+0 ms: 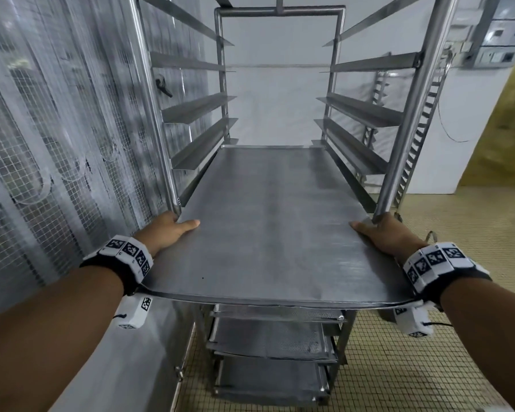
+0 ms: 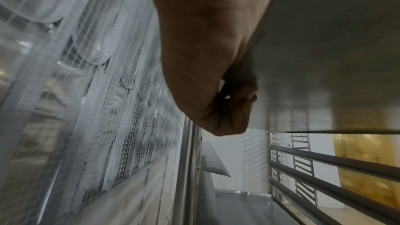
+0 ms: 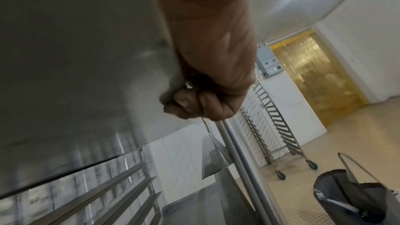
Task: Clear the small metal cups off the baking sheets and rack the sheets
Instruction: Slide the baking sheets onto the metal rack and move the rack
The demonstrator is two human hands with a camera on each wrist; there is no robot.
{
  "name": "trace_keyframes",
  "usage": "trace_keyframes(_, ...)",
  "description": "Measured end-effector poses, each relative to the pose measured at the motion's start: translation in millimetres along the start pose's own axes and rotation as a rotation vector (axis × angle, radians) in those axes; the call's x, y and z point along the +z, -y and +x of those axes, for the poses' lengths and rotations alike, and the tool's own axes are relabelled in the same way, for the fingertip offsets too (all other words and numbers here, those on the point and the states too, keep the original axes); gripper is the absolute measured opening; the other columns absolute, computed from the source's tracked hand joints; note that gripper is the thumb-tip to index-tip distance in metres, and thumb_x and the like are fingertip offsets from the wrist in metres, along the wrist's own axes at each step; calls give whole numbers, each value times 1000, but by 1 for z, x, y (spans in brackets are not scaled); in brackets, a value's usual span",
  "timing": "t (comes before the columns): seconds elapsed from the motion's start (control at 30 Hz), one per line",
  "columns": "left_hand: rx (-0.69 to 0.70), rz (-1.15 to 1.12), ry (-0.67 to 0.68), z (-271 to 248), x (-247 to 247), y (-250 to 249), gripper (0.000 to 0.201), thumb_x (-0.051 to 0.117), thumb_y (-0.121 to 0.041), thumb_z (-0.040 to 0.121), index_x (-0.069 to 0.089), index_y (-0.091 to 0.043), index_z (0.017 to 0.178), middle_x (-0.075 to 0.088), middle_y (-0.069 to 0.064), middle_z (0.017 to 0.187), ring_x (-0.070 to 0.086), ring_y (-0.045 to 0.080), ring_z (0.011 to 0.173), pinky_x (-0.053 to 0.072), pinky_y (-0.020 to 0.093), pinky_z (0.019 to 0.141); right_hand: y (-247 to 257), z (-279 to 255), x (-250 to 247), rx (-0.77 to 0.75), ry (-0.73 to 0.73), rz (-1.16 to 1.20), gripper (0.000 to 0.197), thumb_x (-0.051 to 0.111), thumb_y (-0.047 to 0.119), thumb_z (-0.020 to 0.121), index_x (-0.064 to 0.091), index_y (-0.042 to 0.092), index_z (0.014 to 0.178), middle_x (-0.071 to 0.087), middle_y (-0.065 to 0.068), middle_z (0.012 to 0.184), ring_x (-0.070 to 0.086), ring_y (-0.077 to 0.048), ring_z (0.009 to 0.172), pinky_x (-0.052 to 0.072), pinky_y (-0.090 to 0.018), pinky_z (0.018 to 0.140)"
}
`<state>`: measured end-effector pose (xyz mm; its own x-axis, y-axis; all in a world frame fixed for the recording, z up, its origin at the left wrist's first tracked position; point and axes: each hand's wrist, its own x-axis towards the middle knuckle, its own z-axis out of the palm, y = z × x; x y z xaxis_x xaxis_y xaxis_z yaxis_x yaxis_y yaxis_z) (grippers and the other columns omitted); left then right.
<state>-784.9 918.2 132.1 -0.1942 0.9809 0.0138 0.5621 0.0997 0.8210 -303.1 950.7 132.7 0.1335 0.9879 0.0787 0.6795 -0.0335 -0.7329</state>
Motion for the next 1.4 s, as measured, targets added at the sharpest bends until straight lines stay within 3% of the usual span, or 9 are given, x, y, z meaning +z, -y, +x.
trace_keyframes(0.3,18,141,58,-5,-10,-5,38,72,-52,89,75,-16,102,77,3,94,75,22,86,61,40,82,8,-7,-9,32,44,-107,61,69,68,76,67,9,90,70,-10,87,68,-28,82,55,-41,84)
trace_keyframes(0.4,42,260,114,-16,-22,-2,72,73,-67,78,63,-17,130,69,5,128,68,24,114,54,48,100,11,-26,-17,-31,87,-120,52,70,58,82,60,8,94,68,-7,85,67,-29,87,52,-39,81)
trace_keyframes(0.5,125,487,139,-35,-25,-9,80,68,-57,91,39,-18,155,42,10,159,39,29,147,36,48,118,16,-51,-27,-25,148,-216,61,69,60,83,51,15,120,64,-11,111,62,-29,103,51,-41,91)
trace_keyframes(0.63,276,736,268,-73,-16,-44,117,46,-101,61,48,-25,150,43,-1,158,36,19,147,29,41,121,43,-84,-31,-226,313,-609,94,44,94,69,59,21,126,54,-8,134,51,-28,123,44,-50,103)
trace_keyframes(0.73,321,747,490,-110,10,-82,93,64,-78,76,48,-25,151,47,-12,151,45,10,138,32,23,111,75,-117,-18,-403,488,-639,106,38,104,57,63,23,120,62,3,123,58,-19,113,48,-47,99)
trace_keyframes(0.83,415,799,568,-132,36,-97,89,72,-73,75,49,-30,150,47,-8,152,46,11,137,36,29,114,89,-140,1,-547,565,-635,96,51,95,63,58,24,128,59,5,125,58,-18,112,48,-40,97)
trace_keyframes(1.13,533,783,405,-143,53,-93,59,73,-60,85,65,-31,136,63,-10,139,58,11,126,46,35,108,81,-150,24,-711,347,-655,53,58,72,81,61,34,118,62,3,121,60,-21,109,50,-41,92)
trace_keyframes(1.27,644,836,97,-138,70,-80,36,59,-49,98,72,-28,125,70,-3,122,64,22,114,53,41,92,74,-145,44,-706,45,-632,33,55,54,93,68,33,114,66,3,114,62,-25,105,51,-37,84)
trace_keyframes(1.4,684,709,-208,-128,102,-45,41,41,-39,101,73,-21,118,72,3,111,66,31,103,51,45,89,56,-135,72,-655,-152,-456,33,45,45,99,70,31,115,68,5,116,57,-26,114,43,-42,94)
